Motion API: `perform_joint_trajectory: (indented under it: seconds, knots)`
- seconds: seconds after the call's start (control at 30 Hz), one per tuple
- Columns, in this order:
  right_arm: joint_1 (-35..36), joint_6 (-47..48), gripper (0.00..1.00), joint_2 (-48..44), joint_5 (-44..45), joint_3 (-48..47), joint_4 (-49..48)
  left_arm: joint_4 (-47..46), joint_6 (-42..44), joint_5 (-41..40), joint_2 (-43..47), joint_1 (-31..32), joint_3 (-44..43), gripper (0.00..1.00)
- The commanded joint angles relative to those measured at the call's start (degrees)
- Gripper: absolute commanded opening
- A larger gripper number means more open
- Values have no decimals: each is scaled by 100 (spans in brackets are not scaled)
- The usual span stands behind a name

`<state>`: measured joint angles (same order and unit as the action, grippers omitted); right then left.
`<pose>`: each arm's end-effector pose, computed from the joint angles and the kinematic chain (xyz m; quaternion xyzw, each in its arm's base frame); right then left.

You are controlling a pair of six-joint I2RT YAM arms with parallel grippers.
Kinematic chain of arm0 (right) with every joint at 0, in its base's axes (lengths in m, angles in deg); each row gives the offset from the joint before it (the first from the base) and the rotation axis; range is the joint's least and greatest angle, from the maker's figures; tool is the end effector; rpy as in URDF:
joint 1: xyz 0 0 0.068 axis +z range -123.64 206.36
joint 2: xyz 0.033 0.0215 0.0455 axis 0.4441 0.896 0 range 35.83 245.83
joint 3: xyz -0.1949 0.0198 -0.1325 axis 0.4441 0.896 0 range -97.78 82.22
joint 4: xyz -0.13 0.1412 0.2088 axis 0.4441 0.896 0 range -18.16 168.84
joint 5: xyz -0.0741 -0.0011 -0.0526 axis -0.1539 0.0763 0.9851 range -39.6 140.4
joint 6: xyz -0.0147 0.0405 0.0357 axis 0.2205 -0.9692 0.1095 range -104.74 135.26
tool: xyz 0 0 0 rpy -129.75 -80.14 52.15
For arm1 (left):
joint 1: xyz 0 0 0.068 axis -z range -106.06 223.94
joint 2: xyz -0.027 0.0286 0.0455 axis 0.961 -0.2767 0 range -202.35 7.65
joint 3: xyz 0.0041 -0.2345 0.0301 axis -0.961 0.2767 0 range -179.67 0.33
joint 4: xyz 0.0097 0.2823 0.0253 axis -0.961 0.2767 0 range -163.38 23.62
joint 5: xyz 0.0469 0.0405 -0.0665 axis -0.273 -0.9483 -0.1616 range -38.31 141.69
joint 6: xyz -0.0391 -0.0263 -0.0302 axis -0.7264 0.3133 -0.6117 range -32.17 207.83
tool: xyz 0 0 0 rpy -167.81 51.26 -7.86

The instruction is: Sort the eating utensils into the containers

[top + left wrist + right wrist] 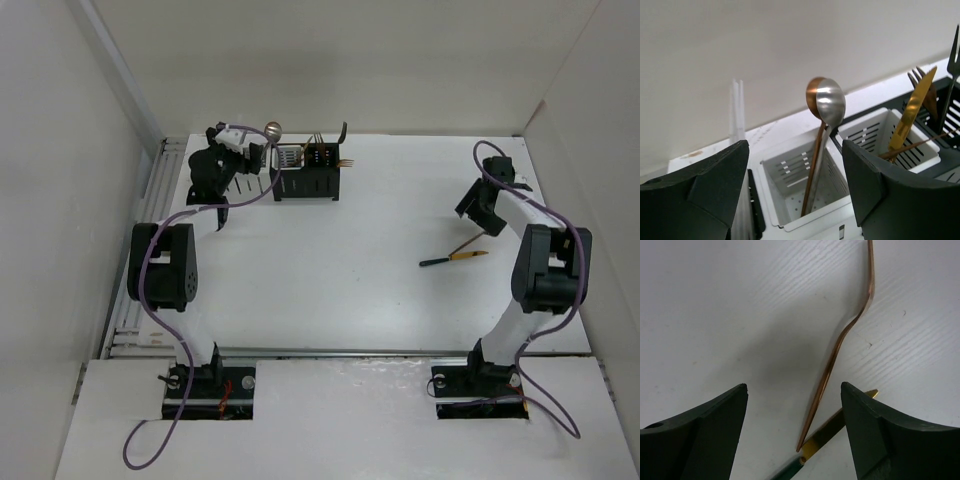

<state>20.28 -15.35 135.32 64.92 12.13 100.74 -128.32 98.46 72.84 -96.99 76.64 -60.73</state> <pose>0.3760 -0.0498 0.1624 0.3332 0.8949 -0.0613 0.2906 0.4198 -0.0338 0.2124 0.2134 0.6022 -0.0634 0.7667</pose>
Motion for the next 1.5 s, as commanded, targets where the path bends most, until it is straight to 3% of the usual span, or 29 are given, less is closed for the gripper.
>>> perform_joint_trajectory:
  seconds: [0.0,0.33,0.43,0.67,0.73,0.77,1.23,1.47]
  knots:
    - [-340,64,80,456,-213,-391,168,-1,123,-216,505,11,59,72]
    - [-507,301,78,915,-37,-506,283,282,62,-269,752,64,235,72]
    - [-560,547,72,1055,-108,-602,168,282,62,-269,752,117,235,72]
    - [-674,960,30,1582,-380,-1358,791,150,132,-506,752,117,120,73]
    - [-753,1021,15,1583,-511,-1359,792,88,185,-558,752,117,120,73]
    - [-823,1022,0,1583,-625,-1359,792,88,185,-559,752,117,120,73]
    - [-885,1487,0,661,-1988,-761,-974,194,352,-506,981,222,173,73]
    - [-272,1873,0,29,-2490,-761,-1711,308,413,-506,1148,275,226,73]
